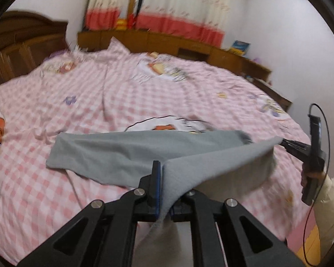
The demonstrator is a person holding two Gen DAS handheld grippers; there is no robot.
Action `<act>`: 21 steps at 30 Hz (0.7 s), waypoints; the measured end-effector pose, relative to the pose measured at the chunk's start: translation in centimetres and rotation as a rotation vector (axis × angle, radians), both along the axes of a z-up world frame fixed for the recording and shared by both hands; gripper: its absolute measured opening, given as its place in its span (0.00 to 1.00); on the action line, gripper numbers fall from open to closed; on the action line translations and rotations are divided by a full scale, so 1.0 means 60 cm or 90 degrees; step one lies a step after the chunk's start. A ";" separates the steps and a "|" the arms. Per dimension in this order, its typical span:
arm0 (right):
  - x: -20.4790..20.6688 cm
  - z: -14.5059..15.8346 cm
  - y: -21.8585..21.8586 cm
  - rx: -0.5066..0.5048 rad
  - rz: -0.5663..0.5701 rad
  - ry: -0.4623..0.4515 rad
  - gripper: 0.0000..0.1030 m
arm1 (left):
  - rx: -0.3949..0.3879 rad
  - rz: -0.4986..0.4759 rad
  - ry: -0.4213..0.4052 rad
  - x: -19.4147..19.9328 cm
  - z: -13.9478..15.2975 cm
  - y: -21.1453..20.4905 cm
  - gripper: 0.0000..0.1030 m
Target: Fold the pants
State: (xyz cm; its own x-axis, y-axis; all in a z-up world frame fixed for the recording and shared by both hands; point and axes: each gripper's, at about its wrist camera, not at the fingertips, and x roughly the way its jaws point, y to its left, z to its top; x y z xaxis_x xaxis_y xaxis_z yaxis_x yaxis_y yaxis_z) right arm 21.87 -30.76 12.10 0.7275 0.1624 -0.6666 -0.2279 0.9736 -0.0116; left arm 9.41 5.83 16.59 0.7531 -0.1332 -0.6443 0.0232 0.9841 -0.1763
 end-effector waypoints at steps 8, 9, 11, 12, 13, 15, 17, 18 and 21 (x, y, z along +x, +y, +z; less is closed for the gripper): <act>0.131 -0.085 0.058 -0.054 0.017 0.117 0.07 | 0.018 0.031 0.108 0.149 -0.123 0.051 0.07; 0.136 -0.090 0.058 -0.056 0.018 0.128 0.07 | 0.012 0.034 0.130 0.164 -0.148 0.057 0.08; 0.133 -0.087 0.055 -0.056 0.027 0.126 0.10 | 0.005 0.037 0.151 0.175 -0.174 0.062 0.11; 0.125 -0.078 0.051 -0.056 0.035 0.117 0.12 | -0.001 0.039 0.160 0.179 -0.189 0.065 0.13; 0.117 -0.071 0.047 -0.053 0.040 0.109 0.19 | -0.005 0.040 0.163 0.181 -0.196 0.066 0.14; 0.096 -0.051 0.036 -0.045 0.049 0.088 0.43 | -0.008 0.042 0.161 0.178 -0.207 0.068 0.17; 0.071 -0.037 0.026 -0.063 0.037 0.050 0.75 | -0.007 0.041 0.151 0.173 -0.209 0.067 0.17; 0.060 -0.033 0.023 -0.073 0.035 0.033 0.75 | -0.001 0.038 0.147 0.172 -0.209 0.064 0.17; 0.046 -0.035 0.014 -0.104 0.046 0.016 0.75 | 0.013 0.038 0.141 0.169 -0.206 0.058 0.17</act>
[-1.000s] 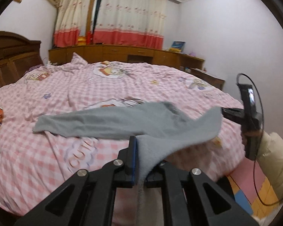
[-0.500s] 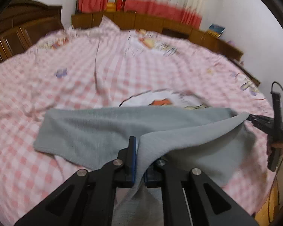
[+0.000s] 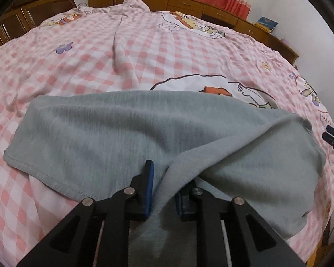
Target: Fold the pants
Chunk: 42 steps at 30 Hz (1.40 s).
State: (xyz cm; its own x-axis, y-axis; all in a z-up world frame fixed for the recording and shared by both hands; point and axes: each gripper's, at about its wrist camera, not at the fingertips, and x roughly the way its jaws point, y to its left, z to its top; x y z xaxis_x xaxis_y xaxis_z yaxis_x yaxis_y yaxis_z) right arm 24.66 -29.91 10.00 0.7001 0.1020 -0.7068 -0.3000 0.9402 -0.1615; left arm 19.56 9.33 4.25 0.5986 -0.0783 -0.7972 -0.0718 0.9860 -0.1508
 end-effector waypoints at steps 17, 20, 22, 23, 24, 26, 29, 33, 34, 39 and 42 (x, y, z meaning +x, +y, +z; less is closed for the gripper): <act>0.038 -0.041 -0.031 0.151 -0.108 0.008 0.23 | -0.020 -0.044 -0.076 -0.055 0.065 -0.035 0.07; 0.002 -0.006 -0.025 0.113 -0.108 -0.056 0.23 | -0.042 -0.033 -0.119 -0.077 0.104 -0.032 0.06; -0.002 0.007 -0.021 0.098 -0.101 -0.076 0.23 | -0.029 -0.024 -0.151 -0.086 0.135 -0.031 0.05; 0.003 0.011 -0.018 0.093 -0.097 -0.078 0.23 | -0.018 -0.025 -0.163 -0.083 0.152 -0.030 0.05; 0.009 0.012 -0.014 0.090 -0.095 -0.077 0.23 | -0.013 -0.028 -0.167 -0.080 0.158 -0.029 0.05; 0.026 0.008 -0.006 0.084 -0.097 -0.071 0.23 | 0.012 -0.031 -0.165 -0.060 0.168 -0.027 0.05; 0.047 -0.009 0.000 0.072 -0.109 -0.059 0.23 | 0.047 -0.042 -0.132 -0.014 0.151 -0.025 0.05; 0.083 -0.053 0.016 0.037 -0.129 -0.029 0.23 | 0.077 -0.044 -0.069 0.053 0.084 -0.014 0.05; 0.085 -0.062 0.015 0.029 -0.132 -0.025 0.23 | 0.075 -0.042 -0.057 0.064 0.070 -0.011 0.05; 0.093 -0.093 0.023 -0.005 -0.140 -0.016 0.23 | 0.066 -0.036 0.015 0.122 -0.005 -0.001 0.08; 0.093 -0.094 0.026 -0.017 -0.141 -0.012 0.24 | 0.075 -0.046 0.027 0.126 -0.014 -0.005 0.11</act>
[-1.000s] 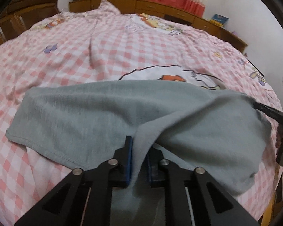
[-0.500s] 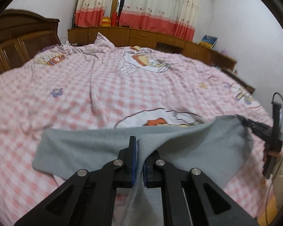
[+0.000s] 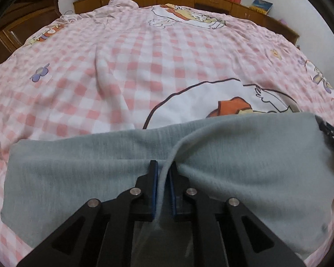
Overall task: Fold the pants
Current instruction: 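Release the waistband with the right tool and open the left tool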
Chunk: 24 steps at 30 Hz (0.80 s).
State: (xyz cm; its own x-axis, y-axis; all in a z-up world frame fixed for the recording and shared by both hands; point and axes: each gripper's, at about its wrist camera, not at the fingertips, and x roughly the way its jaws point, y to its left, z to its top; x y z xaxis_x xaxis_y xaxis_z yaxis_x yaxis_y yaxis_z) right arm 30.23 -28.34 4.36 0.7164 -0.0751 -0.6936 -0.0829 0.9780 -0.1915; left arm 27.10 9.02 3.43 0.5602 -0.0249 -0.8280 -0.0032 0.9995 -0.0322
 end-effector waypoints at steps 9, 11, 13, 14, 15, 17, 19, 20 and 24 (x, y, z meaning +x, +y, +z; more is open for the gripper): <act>-0.050 0.051 0.025 -0.006 0.002 -0.034 0.42 | -0.029 0.001 -0.033 -0.086 0.053 0.039 0.71; -0.069 0.070 0.038 -0.011 -0.001 -0.042 0.42 | -0.024 -0.004 -0.041 -0.108 0.063 0.045 0.74; -0.083 0.082 0.049 -0.002 -0.003 -0.044 0.42 | -0.010 -0.010 -0.039 -0.123 0.069 0.048 0.75; -0.092 0.090 0.056 0.013 0.002 -0.045 0.42 | -0.001 -0.015 -0.036 -0.138 0.073 0.053 0.75; -0.104 0.097 0.066 0.034 0.010 -0.044 0.42 | 0.004 -0.016 -0.036 -0.150 0.077 0.058 0.75; -0.126 0.106 0.090 0.070 0.034 -0.037 0.42 | 0.008 -0.017 -0.038 -0.172 0.085 0.066 0.75; -0.140 0.110 0.113 0.080 0.053 -0.032 0.42 | -0.005 -0.017 -0.040 -0.195 0.094 0.076 0.75; -0.152 0.112 0.132 0.079 0.068 -0.031 0.42 | -0.012 -0.015 -0.040 -0.201 0.096 0.080 0.75; -0.188 0.107 0.182 0.089 0.102 -0.022 0.42 | -0.044 -0.012 -0.036 -0.246 0.101 0.093 0.75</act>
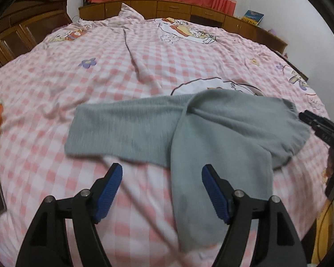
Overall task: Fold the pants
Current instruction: 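Release the waistband with the right tool and open the left tool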
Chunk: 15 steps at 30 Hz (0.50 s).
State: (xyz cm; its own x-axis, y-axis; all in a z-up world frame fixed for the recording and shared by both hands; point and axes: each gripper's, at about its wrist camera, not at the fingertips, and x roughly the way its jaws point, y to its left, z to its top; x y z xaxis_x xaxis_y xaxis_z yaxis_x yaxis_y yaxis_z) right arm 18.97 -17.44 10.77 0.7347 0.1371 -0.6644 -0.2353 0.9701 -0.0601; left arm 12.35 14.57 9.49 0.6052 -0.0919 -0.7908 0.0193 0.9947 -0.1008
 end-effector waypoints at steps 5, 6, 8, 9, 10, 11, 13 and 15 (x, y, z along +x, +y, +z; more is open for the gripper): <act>-0.038 -0.012 0.044 0.046 0.032 0.041 0.42 | -0.037 -0.001 0.004 -0.052 -0.006 -0.004 0.75; -0.050 -0.015 0.054 0.057 0.039 0.045 0.42 | -0.046 -0.001 0.003 -0.062 -0.007 -0.007 0.75; -0.067 -0.021 0.066 0.064 0.050 0.047 0.42 | -0.061 -0.010 -0.002 -0.076 -0.008 -0.012 0.75; -0.074 -0.025 0.072 0.064 0.053 0.050 0.42 | -0.069 -0.015 -0.004 -0.078 -0.009 -0.015 0.75; -0.081 -0.032 0.079 0.063 0.060 0.060 0.42 | -0.086 -0.028 -0.005 -0.082 -0.011 -0.018 0.75; -0.084 -0.039 0.085 0.059 0.068 0.072 0.42 | -0.105 -0.044 -0.004 -0.085 -0.014 -0.022 0.75; -0.087 -0.056 0.094 0.040 0.074 0.092 0.42 | -0.110 -0.055 -0.004 -0.088 -0.019 -0.029 0.71; -0.089 -0.068 0.101 0.021 0.074 0.103 0.42 | -0.097 -0.064 -0.016 -0.090 -0.019 -0.036 0.64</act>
State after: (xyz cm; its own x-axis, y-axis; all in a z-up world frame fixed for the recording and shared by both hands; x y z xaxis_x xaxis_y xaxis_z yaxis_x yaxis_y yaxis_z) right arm 13.60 -11.41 6.66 0.5961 0.2381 -0.7668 -0.3502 0.9365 0.0185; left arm 6.93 12.43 8.35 0.6057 -0.2710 -0.7481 0.1228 0.9608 -0.2487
